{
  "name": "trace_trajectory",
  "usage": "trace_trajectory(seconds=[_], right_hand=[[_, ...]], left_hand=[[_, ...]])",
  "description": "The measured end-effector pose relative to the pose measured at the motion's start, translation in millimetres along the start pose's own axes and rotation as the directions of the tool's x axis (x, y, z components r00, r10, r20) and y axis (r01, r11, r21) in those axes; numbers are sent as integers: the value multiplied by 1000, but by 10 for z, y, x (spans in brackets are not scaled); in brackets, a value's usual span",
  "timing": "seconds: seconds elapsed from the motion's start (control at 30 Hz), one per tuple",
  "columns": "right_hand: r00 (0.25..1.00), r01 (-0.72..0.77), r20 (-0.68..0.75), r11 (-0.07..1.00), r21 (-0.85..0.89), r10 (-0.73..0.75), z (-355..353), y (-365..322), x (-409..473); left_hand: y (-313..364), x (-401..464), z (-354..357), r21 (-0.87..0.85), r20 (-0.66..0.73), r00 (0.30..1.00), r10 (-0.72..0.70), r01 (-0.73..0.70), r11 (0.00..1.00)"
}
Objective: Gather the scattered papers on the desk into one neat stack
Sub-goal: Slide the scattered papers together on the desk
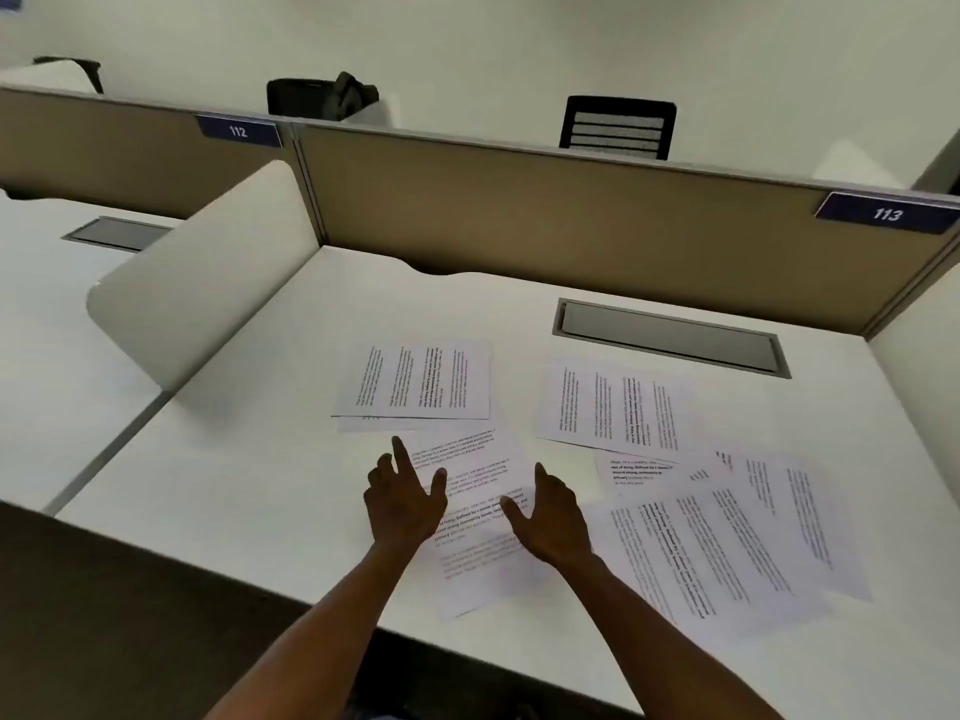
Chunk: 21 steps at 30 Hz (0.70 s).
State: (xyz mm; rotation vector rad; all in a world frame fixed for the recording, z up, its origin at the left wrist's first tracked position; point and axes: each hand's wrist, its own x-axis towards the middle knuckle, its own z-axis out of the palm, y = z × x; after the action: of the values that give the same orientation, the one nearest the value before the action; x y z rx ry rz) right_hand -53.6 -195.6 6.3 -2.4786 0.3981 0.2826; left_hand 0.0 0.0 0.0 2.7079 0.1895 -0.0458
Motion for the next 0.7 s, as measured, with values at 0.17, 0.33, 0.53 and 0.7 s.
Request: trace_trajectory(seconds=[0.17, 0.33, 0.53, 0.7], right_hand=[[999, 8, 39, 989, -145, -2, 195, 48, -24], [999, -6, 48, 975, -221, 17, 253, 11, 11], [999, 9, 49, 954, -299, 6, 322, -30, 9], [998, 42, 66, 952, -303, -23, 360, -51, -34]], left_hand=[[-245, -163, 161, 38, 117, 992, -48, 44, 998], [-241, -159, 167, 1, 152, 987, -61, 61, 998], [-186, -207, 205, -64, 169, 983, -79, 91, 994], [-104, -191, 206, -269, 173, 970, -171, 214, 939]])
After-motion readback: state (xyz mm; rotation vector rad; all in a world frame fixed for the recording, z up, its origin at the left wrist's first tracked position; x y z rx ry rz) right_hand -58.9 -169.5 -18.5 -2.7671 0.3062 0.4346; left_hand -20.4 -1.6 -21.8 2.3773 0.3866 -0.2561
